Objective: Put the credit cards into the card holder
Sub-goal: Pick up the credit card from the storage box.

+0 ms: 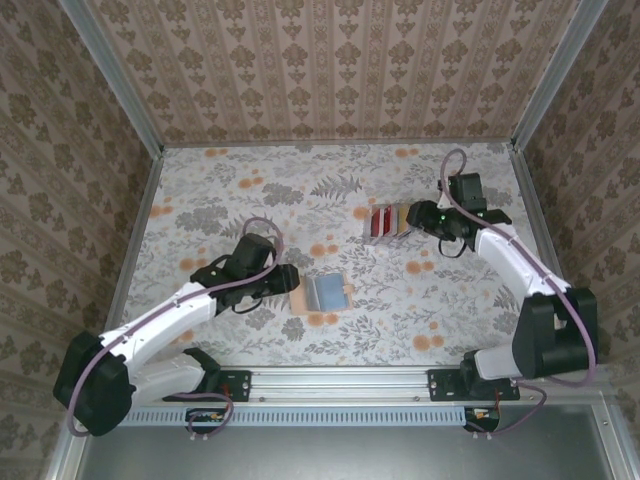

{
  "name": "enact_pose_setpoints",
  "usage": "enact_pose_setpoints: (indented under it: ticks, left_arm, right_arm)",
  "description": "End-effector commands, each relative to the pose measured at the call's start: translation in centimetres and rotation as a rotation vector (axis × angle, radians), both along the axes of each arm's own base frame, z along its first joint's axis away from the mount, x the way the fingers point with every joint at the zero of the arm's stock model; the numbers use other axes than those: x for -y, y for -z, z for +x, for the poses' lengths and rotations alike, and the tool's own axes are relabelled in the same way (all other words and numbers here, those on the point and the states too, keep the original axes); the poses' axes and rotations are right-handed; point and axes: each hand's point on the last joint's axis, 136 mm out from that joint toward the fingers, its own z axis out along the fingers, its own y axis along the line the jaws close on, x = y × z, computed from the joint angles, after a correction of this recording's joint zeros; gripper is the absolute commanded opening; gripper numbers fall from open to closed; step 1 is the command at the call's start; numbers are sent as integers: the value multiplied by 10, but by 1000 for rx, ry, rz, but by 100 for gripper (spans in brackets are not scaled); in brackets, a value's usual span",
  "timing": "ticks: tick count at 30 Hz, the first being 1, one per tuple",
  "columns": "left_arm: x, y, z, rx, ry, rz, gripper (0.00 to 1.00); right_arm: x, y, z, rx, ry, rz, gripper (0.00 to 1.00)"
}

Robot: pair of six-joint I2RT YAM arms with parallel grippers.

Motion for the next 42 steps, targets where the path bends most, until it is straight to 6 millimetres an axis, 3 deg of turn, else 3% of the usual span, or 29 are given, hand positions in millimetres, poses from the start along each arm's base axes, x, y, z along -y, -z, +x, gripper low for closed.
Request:
enact_pose_setpoints:
  ticks: [1,5,14,29,35,42]
  left_arm:
    - [14,-12,5,27,49,-33,47]
    - [20,-11,6,16,70,-32,47]
    - [28,-5,4,5,90,-35,47]
    - [36,-3,7,-4,106,-29,47]
    - [35,-1,4,-8,111,-25,48]
    - [32,1,2,-10,102,-18,48]
  right_arm:
    - [-1,21,6,-74,-39,13,54]
    - [-8,36,21,-108,-70,40,53]
    - [-27,36,41,-105,-119,106,49]
    - [-45,46,51,-142,-172,113,49]
    - [-39,58,50,-179,-161,43,49]
    - [-42,42,48,-138,-171,61,47]
